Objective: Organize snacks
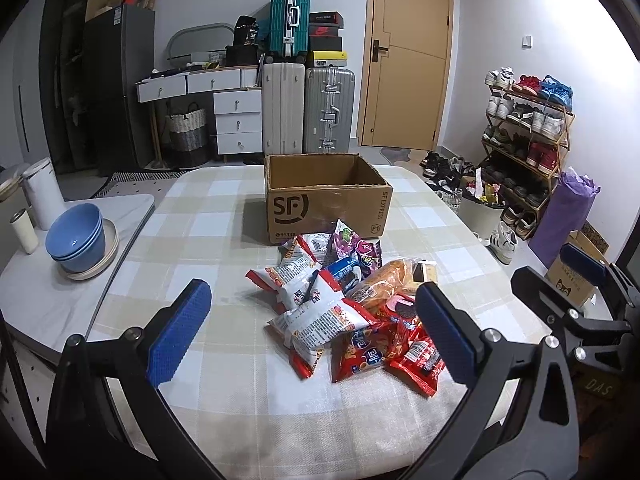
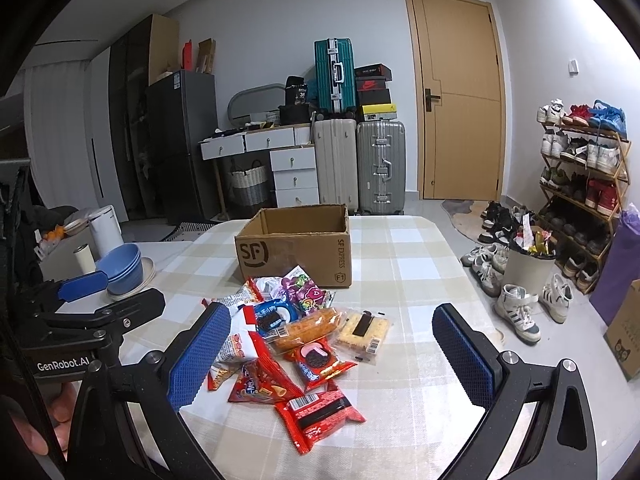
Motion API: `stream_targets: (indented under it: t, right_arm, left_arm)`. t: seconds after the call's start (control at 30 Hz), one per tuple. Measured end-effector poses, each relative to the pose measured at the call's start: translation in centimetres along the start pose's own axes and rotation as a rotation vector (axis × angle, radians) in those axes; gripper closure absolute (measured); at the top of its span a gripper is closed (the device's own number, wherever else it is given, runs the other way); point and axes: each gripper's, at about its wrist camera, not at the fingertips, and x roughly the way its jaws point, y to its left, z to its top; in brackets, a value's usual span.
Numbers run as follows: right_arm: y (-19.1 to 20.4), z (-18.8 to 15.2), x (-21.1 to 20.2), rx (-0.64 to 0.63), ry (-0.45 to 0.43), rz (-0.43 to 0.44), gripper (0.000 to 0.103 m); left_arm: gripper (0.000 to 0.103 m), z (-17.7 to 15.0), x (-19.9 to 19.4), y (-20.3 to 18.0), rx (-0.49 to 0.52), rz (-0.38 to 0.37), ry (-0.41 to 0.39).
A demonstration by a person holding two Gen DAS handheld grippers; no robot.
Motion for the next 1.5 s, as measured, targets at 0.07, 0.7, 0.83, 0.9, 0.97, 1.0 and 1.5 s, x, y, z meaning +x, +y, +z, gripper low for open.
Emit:
stream_targets:
  t: [0.07,0.7,0.83,0.9,0.97,1.0,1.5]
  right_arm:
    - [0.0,-0.1,0.2,0.003,0.004,0.000,0.000]
    - [-0.3,-0.4,0.4,0.008,0.009,-0.002,0.000]
    - [-0.2,-0.3,0.4,0.005,0.008,-0.003,0.000]
    - [-0.3,-0.6,0.6,0.008,0.011,-0.006,0.000]
    - [-0.3,-0.6,0.6,0.010,0.010,-0.008,0.000]
    - [-0.3,-0.7,0.6,0.011,0.010,-0.008,0.000]
    - [-1.0,-2.1,1.6,0.038,0.035,0.026,0.000]
  left_arm:
    - [0.001,0.0,0.0,0.0,0.000,-0.007,-0.002]
    - [0.001,-0.4,0.2,-0.3,0.014,-0.020,0.005]
    - [0.001,-0.4,0.2,-0.3,0.013,-0.019,0.004]
    - [0.001,-0.4,0.2,-0.3,0.014,-0.020,0.004]
    - [0.001,-0.4,0.2,-0.3,0.013,-0.020,0.005]
    - [0.001,-0.4,0.2,-0.3,0.011,-0.020,0.006]
    - [0.001,-1.2,1.8,1.0,-0.010,-0.015,0.047]
